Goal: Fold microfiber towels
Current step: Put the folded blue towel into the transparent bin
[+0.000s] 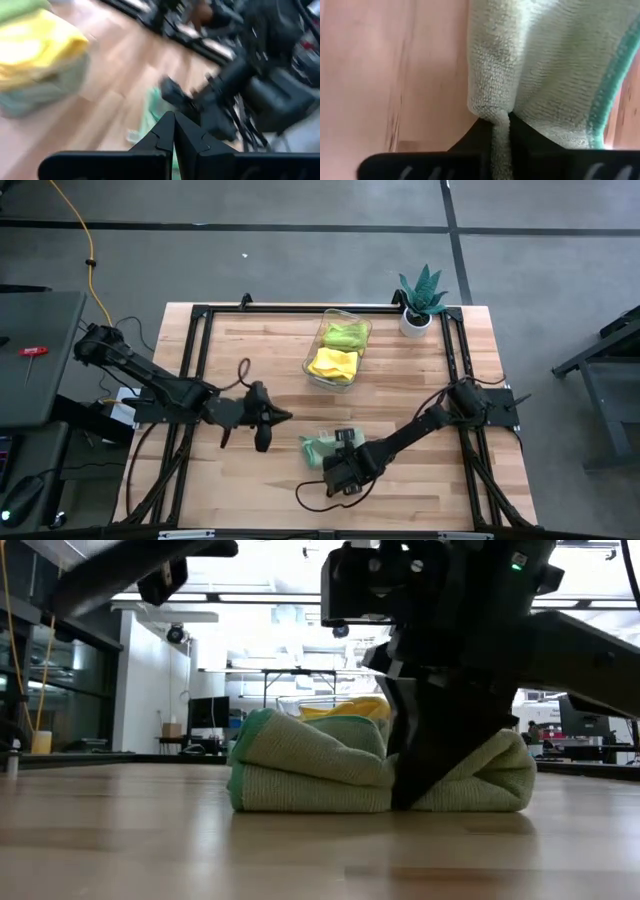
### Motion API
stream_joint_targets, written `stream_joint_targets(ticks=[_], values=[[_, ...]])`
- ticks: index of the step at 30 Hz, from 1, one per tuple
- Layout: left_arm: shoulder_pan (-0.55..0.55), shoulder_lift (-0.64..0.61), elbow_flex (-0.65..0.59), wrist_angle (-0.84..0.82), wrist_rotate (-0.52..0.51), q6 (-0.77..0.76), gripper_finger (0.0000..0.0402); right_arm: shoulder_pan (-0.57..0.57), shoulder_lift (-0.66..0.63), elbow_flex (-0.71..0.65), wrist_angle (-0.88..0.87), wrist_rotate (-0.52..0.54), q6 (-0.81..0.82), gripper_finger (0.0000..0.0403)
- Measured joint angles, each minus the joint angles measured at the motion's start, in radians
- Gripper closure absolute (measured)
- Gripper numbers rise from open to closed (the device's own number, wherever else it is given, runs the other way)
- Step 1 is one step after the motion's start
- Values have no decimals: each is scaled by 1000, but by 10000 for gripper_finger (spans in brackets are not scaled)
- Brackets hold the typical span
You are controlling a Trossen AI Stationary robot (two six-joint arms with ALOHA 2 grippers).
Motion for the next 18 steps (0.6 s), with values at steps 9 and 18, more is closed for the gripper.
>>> stream_joint_targets(ticks=[9,18], values=[[2,-165,0,-9,-138,61,401,-39,-75,-12,-43,-109,119,397],[-3,-310,0,-21,-180,62,401,-178,-304,-14,-41,-386,-4,401]])
